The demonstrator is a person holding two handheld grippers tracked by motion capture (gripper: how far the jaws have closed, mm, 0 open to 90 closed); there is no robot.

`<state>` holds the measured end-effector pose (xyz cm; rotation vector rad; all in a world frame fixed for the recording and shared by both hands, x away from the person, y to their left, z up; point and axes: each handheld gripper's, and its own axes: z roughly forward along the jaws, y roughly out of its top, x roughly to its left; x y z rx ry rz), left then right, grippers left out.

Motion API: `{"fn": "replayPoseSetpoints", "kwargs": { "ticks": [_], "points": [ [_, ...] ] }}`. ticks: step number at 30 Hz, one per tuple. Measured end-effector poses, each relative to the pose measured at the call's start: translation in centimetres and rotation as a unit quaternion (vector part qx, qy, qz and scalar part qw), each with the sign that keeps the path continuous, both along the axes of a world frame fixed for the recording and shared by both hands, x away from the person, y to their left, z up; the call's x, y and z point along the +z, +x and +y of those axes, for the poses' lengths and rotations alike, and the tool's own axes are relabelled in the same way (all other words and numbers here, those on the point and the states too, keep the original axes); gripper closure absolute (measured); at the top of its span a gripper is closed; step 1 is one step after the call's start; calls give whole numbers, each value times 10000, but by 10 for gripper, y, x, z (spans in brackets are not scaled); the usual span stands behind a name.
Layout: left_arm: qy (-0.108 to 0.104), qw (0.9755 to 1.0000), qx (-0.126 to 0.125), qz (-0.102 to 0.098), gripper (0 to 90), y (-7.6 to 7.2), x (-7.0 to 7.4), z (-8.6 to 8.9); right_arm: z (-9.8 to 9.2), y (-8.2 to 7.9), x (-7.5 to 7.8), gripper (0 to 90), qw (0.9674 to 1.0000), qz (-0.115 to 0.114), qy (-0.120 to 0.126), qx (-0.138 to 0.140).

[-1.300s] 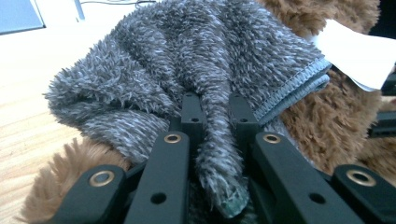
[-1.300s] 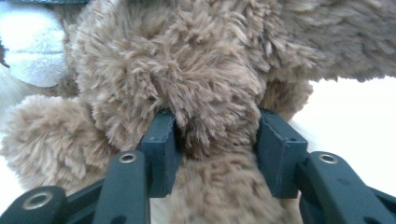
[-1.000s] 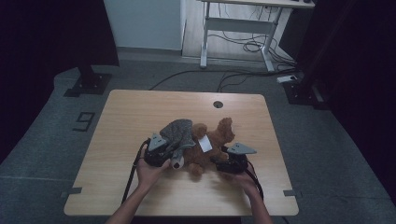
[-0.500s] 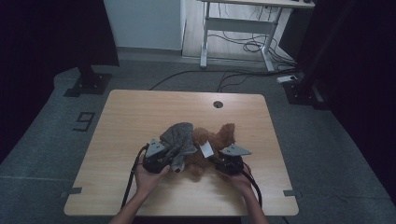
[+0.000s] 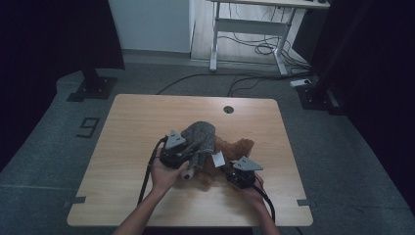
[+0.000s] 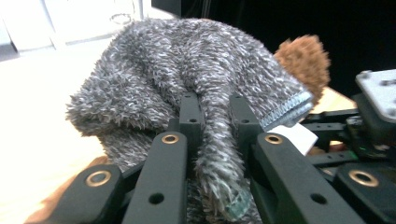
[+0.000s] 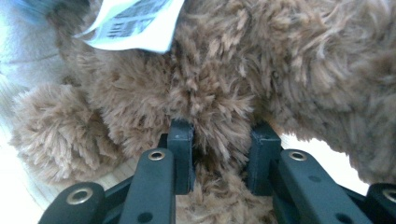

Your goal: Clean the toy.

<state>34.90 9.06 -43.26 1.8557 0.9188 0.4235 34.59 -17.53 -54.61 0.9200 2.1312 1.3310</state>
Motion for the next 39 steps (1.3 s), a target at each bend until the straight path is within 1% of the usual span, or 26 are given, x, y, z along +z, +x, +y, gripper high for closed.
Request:
{"fn": "replayPoseSetpoints", "kwargs": {
  "ticks": [1,2,3,4,6,7,8,10,15,18,19,20,21,22,23,24,26,27,28,31,32,33,34,35,36,39],
  "points": [
    [46,9998,31,193,787,9,-6,-7,0,0,0,687,10000,-12,16,-9],
    [46,9998,31,193,785,9,-6,-7,0,0,0,687,10000,-12,16,-9],
    [4,9992,108,391,782,15,-17,-6,-1,0,-1,687,10000,-34,57,-12],
    [4,9992,108,391,781,15,-17,-6,-1,0,-1,687,10000,-34,57,-12],
    [7,9986,194,496,781,15,-31,3,-2,1,-1,688,9999,36,131,-3],
    [-235,9979,203,576,781,13,-40,16,-3,1,-1,690,9998,74,185,13],
    [-235,9979,203,576,781,13,-40,16,-3,1,-1,690,9998,74,185,13],
    [-438,9970,195,600,781,7,-43,28,-3,2,-1,694,9997,115,221,66],
    [-377,9981,206,440,774,-4,-38,39,-2,0,0,694,9996,142,211,84],
    [-377,9982,240,410,771,-6,-37,43,-2,0,0,694,9996,150,212,91],
    [-450,9977,296,406,769,-8,-37,50,-3,0,0,694,9995,162,231,110],
    [-450,9977,296,406,769,-8,-37,50,-3,0,0,694,9995,162,231,110],
    [-501,9973,374,382,769,-9,-36,59,-3,0,0,694,9996,150,224,128],
    [-501,9973,374,382,769,-9,-36,59,-3,0,0,694,9996,150,224,128],
    [-521,9968,471,376,770,-10,-36,67,-4,0,0,695,9996,123,217,129],
    [-521,9968,471,376,771,-10,-36,67,-4,0,0,695,9996,123,217,129],
    [-543,9962,562,397,773,-11,-37,79,-4,1,-1,695,9996,110,220,134],
    [-515,9958,644,391,777,-12,-38,87,-4,1,-1,695,9996,108,225,135],
    [-515,9958,644,391,780,-12,-38,87,-4,1,-1,695,9996,108,225,135],
    [-147,9956,878,302,788,-18,-42,101,-4,1,-1,695,9996,112,244,124],
    [-147,9956,878,302,790,-18,-42,101,-4,1,-1,695,9996,112,244,124],
    [-29,9949,954,319,793,-19,-47,106,-4,1,-1,695,9995,117,256,114],
    [-29,9949,954,319,794,-19,-47,106,-4,1,-1,695,9995,117,256,114],
    [111,9938,1028,419,795,-19,-55,112,-4,1,-1,695,9995,122,261,104],
    [111,9938,1028,419,796,-19,-55,112,-4,1,-1,695,9995,122,261,104],
    [225,9903,1121,785,796,-17,-76,119,-5,1,-2,695,9995,143,272,87]
  ]
}}
